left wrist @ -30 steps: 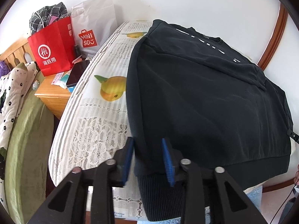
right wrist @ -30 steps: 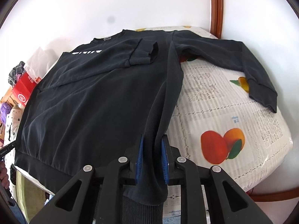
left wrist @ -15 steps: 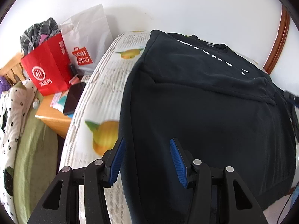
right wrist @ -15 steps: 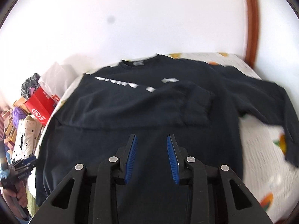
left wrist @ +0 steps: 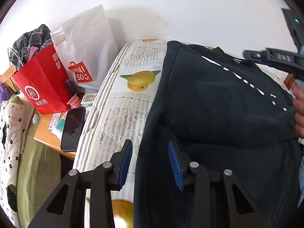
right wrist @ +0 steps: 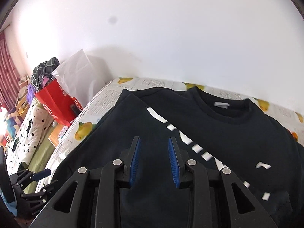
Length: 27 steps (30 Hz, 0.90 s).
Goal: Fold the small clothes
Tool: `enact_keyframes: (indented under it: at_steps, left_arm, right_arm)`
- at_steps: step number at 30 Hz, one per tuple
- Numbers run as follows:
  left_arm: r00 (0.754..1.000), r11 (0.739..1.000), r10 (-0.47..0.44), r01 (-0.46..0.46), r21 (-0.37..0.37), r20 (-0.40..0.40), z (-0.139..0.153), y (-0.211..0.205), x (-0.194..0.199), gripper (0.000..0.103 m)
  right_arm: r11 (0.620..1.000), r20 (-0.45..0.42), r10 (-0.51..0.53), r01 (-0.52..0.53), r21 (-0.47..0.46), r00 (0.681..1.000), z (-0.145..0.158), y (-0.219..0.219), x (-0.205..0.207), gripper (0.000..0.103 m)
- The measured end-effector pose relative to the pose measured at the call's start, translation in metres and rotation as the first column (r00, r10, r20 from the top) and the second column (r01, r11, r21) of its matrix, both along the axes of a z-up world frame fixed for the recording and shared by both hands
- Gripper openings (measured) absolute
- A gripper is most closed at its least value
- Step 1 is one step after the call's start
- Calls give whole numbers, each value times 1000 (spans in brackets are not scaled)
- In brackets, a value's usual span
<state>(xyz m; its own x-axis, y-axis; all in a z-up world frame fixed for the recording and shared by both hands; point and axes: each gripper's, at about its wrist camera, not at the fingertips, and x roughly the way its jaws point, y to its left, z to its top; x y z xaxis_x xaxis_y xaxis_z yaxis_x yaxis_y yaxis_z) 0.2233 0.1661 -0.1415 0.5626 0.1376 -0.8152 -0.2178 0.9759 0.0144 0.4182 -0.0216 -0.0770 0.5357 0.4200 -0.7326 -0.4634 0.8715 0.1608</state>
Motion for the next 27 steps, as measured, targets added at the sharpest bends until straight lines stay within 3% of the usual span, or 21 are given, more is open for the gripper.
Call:
enact_keyframes:
  at_steps: [5, 10, 14, 18, 19, 21, 23, 27]
  left_arm:
    - [1000, 1000, 4, -4, 12, 13, -11, 6, 10, 30]
    - [999, 1000, -9, 10, -23, 39, -15, 15, 19, 29]
    - [998, 998, -26, 29, -54, 59, -15, 18, 25, 28]
    - [997, 996, -44, 49, -75, 65, -16, 18, 29, 19]
    - [997, 995, -50, 55, -77, 65, -16, 18, 30, 15]
    - [996, 995, -47, 53, -81, 72, -17, 18, 29, 13]
    - [996, 995, -38, 45, -90, 80, -16, 20, 28, 10]
    - [997, 987, 11, 2, -160, 81, -18, 36, 24, 7]
  right_arm:
    - [997, -27, 71, -71, -3, 997, -24, 58, 54, 30]
    - [994, -54, 113, -113, 2, 992, -52, 104, 90, 30]
    - [991, -86, 130, -127, 42, 988, -60, 127, 110, 30]
    - [988, -104, 146, -140, 64, 984, -66, 141, 121, 30]
    - [988, -104, 150, -145, 55, 983, -67, 144, 122, 29]
    - [987, -85, 160, -157, 43, 983, -70, 148, 123, 14]
    - [983, -51, 181, -180, 27, 982, -69, 152, 121, 8]
    - [974, -12, 212, -211, 78, 977, -53, 158, 121, 7]
